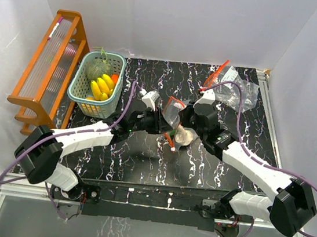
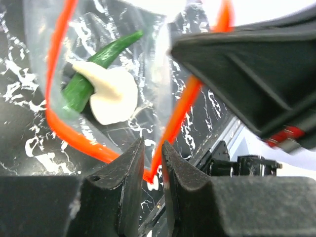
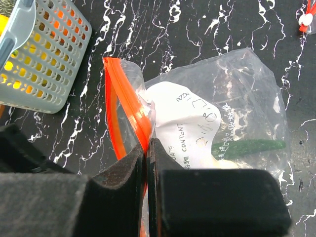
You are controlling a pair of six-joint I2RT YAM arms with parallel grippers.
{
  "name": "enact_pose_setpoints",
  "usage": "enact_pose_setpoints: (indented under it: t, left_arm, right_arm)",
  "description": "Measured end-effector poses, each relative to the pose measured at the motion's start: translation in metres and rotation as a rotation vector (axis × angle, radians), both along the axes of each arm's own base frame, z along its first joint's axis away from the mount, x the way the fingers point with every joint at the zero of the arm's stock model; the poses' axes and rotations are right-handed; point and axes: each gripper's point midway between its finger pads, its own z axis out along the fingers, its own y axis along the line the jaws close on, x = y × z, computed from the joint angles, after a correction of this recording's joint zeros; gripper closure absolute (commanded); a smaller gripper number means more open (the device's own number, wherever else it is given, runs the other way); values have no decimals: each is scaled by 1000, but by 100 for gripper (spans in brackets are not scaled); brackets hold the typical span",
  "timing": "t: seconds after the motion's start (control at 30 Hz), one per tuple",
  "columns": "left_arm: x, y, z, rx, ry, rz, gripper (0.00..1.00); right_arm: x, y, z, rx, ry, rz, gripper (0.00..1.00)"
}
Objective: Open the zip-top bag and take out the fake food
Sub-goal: Pick up the fake vegetable from the zipper food storage bag.
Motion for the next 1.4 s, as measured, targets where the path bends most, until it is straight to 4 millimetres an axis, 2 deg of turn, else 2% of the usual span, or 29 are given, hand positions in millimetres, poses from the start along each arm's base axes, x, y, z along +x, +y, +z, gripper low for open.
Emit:
enact_pose_setpoints:
  t: [0.13, 0.23, 0.33, 0.5, 0.57, 0.77, 0.9, 1.1, 1.23, 1.33, 1.4]
  left_arm:
    - [13, 1, -17, 13, 46, 85, 79]
    - [23, -1, -24, 6, 62, 134, 73]
    - [32, -9, -33, 3, 89, 154, 68]
    - [48, -27, -50, 9, 129, 166, 65]
    - [52, -33, -58, 15, 142, 168, 58]
    - [53, -44, -81, 53, 135, 144, 45]
    - [50, -52, -94, 63, 126, 117, 42]
    - [41, -66, -108, 73, 109, 76, 45]
    - [41, -76, -116, 76, 99, 59, 54]
    - [43, -78, -120, 95, 80, 55, 68]
    - [45, -78, -119, 100, 67, 53, 84]
  right_arm:
    - [-1, -1, 5, 10, -11, 1, 92]
    - [-2, 1, 5, 13, -8, 9, 92]
    - [-3, 3, 6, 24, -4, 20, 92]
    - [-5, 4, 7, 34, -2, 23, 92]
    - [-5, 4, 8, 36, -4, 23, 92]
    - [-6, 4, 11, 43, -11, 27, 92]
    - [-7, 5, 11, 44, -7, 35, 92]
    - [-8, 6, 9, 44, -1, 43, 92]
    - [-9, 7, 8, 45, 3, 49, 92]
    - [-10, 7, 6, 44, 6, 52, 92]
    - [-10, 7, 3, 41, 11, 52, 92]
